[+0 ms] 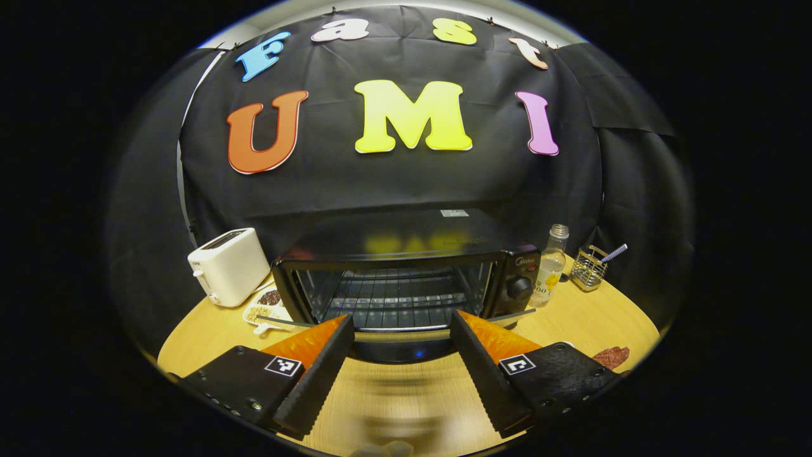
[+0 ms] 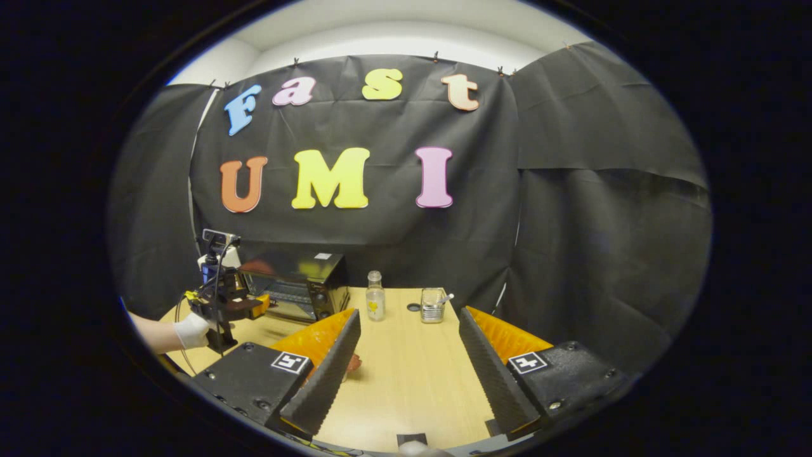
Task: Open the electric oven with the left hand, put the food in, and close the electric oven.
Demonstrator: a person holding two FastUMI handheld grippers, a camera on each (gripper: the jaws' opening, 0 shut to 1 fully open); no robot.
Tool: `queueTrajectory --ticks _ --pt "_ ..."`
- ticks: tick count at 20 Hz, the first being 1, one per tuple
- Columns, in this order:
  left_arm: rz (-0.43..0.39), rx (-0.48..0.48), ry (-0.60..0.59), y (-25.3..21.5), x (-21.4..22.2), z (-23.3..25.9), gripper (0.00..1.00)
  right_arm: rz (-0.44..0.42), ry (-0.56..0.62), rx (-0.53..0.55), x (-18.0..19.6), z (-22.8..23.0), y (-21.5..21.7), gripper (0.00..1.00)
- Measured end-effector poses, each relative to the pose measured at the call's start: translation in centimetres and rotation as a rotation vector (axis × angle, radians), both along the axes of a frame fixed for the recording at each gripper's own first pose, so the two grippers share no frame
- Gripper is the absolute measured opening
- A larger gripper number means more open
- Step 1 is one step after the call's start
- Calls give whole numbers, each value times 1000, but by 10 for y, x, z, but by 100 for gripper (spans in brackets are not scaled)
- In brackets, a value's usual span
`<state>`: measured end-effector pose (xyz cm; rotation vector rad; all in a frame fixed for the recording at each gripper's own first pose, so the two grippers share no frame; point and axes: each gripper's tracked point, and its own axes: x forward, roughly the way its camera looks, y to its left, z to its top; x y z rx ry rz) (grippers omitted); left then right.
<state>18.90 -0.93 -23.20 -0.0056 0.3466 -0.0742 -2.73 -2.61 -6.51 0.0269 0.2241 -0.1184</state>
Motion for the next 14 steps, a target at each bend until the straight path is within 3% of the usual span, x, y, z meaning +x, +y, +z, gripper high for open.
queueTrajectory --ticks 14 --pt "8 -4 141 -4 -60 -76 97 -3 55 0 -20 -25 -2 99"
